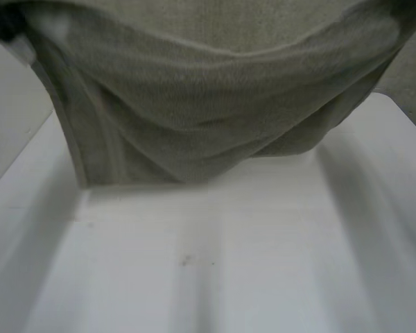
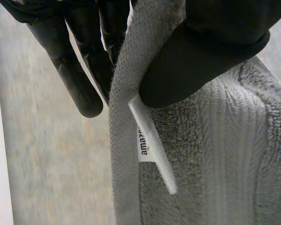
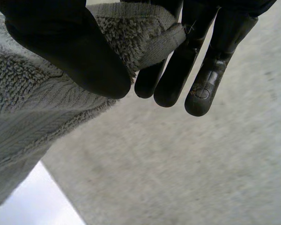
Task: Fold the towel.
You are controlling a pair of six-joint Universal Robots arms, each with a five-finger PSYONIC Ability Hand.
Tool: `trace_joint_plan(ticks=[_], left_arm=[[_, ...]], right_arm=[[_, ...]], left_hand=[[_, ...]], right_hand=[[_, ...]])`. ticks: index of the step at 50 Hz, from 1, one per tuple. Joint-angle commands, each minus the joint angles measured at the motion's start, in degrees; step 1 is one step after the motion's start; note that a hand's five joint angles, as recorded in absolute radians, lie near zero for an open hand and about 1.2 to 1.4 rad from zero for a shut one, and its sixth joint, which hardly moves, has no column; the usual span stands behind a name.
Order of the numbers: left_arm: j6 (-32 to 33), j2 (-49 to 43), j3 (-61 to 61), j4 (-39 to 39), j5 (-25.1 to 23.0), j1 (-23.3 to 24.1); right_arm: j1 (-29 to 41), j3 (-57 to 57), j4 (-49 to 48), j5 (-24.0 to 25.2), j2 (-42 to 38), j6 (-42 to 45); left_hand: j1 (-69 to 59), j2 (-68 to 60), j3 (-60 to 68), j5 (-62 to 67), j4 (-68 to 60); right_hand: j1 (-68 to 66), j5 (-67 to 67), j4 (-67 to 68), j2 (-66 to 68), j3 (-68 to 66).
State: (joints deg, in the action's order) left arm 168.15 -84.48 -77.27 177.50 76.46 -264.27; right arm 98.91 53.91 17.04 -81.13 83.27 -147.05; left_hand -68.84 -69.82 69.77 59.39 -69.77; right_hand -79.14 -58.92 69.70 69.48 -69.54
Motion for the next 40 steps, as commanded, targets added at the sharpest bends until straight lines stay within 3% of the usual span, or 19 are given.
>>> trace_joint_plan(ticks=[1, 6, 12, 17, 22, 26, 31, 37, 40], left_arm=[[0.2, -2.3, 8.3, -9.6, 0.0, -0.4], [0.8, -10.4, 9.1, -13.5, 0.1, -0.8], [1.8, -21.7, 10.4, -14.6, 0.3, -0.4], [5.3, -31.0, 18.1, -14.7, 0.4, 1.6], [6.0, -37.4, 32.9, -13.6, 0.7, 4.1], [4.2, -41.0, 51.3, -11.0, 2.7, 5.1], [-0.9, -41.1, 59.8, -7.9, 5.8, 5.3], [-4.9, -40.4, 58.5, -7.3, 7.1, 5.3], [-7.2, -39.7, 49.9, -9.0, 7.2, 4.2]], right_arm=[[-0.4, -11.6, 16.1, 0.4, -2.4, 0.7], [0.1, -12.0, 25.8, 0.2, -11.7, 4.7], [0.6, -9.2, 26.0, -0.2, -16.3, 7.5], [1.0, -13.4, 20.3, -1.2, -24.1, 6.8], [2.3, -29.3, 6.3, -5.4, -32.9, 2.0], [2.3, -36.9, -2.2, -6.1, -34.3, -2.9], [2.1, -41.3, -9.9, -6.4, -32.6, -11.6], [2.1, -37.0, -7.6, -6.0, -28.3, -15.5], [2.1, -29.9, -2.5, -4.7, -26.8, -15.0]], left_hand=[[-11.2, -10.2, 10.2, 10.6, -10.2], [-11.2, -10.2, 10.2, 10.6, -10.2], [-11.2, -10.2, 10.2, 10.6, -10.2], [-11.2, -10.2, 10.2, 10.6, -10.2], [-11.2, -10.2, 10.2, 10.6, -10.2], [-11.2, -10.2, 10.2, 10.6, -10.2], [-11.2, -10.2, 10.2, 10.6, -10.2], [-11.2, -10.2, 10.2, 10.6, -10.2], [-11.2, -10.2, 10.2, 10.6, -10.2]], right_hand=[[-0.9, -11.1, 10.3, 10.5, -10.5], [-0.9, -11.1, 10.3, 10.5, -10.5], [-0.9, -11.1, 10.3, 10.5, -10.5], [-0.9, -11.1, 10.3, 10.5, -10.5], [-0.9, -11.1, 10.3, 10.5, -10.5], [-0.9, -11.1, 10.3, 10.5, -10.5], [-0.9, -11.1, 10.3, 10.5, -10.5], [-0.9, -11.1, 10.3, 10.5, -10.5], [-0.9, -11.1, 10.3, 10.5, -10.5]])
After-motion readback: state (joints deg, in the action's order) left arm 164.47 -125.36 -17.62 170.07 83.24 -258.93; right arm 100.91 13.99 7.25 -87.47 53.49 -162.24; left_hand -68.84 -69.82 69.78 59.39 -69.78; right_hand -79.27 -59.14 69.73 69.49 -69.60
